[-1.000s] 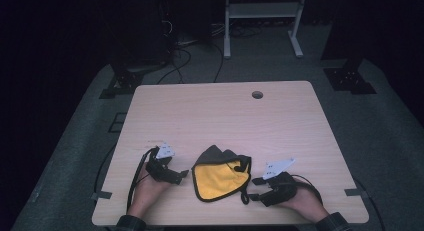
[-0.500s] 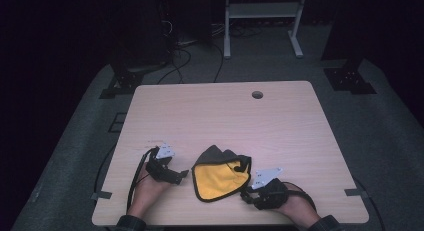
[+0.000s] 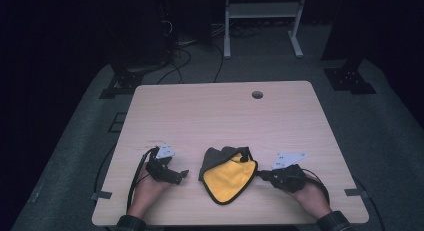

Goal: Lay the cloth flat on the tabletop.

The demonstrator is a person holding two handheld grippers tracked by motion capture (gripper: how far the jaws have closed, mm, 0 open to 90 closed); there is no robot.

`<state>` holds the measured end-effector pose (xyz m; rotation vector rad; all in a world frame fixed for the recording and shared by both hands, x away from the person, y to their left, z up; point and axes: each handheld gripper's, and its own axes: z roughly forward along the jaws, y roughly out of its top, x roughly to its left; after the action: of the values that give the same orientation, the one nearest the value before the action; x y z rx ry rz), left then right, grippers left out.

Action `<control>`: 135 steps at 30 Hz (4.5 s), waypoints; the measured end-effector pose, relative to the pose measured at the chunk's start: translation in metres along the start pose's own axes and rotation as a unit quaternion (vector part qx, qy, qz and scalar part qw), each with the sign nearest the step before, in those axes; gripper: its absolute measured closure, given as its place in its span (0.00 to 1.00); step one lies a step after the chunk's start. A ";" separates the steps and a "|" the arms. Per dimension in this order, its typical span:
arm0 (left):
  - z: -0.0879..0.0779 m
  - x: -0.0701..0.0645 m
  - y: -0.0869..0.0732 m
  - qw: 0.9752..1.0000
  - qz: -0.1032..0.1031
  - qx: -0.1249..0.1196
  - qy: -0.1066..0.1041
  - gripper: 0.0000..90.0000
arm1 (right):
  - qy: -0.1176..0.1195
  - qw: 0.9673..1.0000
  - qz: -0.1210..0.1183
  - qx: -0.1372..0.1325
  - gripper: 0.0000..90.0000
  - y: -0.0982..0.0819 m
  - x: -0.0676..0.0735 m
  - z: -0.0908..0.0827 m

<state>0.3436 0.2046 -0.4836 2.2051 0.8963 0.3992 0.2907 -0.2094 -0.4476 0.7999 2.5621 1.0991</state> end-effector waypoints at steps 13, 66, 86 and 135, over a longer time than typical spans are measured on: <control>-0.019 -0.013 0.036 0.997 0.001 -0.063 -0.036 0.00 | -0.012 1.000 0.003 -0.012 0.94 0.003 -0.008 -0.004; -0.069 0.021 0.058 0.993 -0.027 -0.116 -0.021 0.95 | -0.127 0.982 0.061 -0.126 0.94 -0.007 -0.054 -0.069; -0.046 0.026 0.049 0.996 -0.041 -0.078 -0.011 0.60 | -0.142 0.980 0.113 -0.088 0.72 -0.013 -0.088 -0.045; 0.006 -0.012 0.041 0.997 0.015 0.072 -0.015 0.78 | -0.016 0.998 0.031 0.047 0.90 -0.008 -0.061 0.022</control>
<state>0.3583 0.1724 -0.4590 2.3524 0.9010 0.3229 0.3469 -0.2363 -0.4684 0.9186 2.5946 0.9794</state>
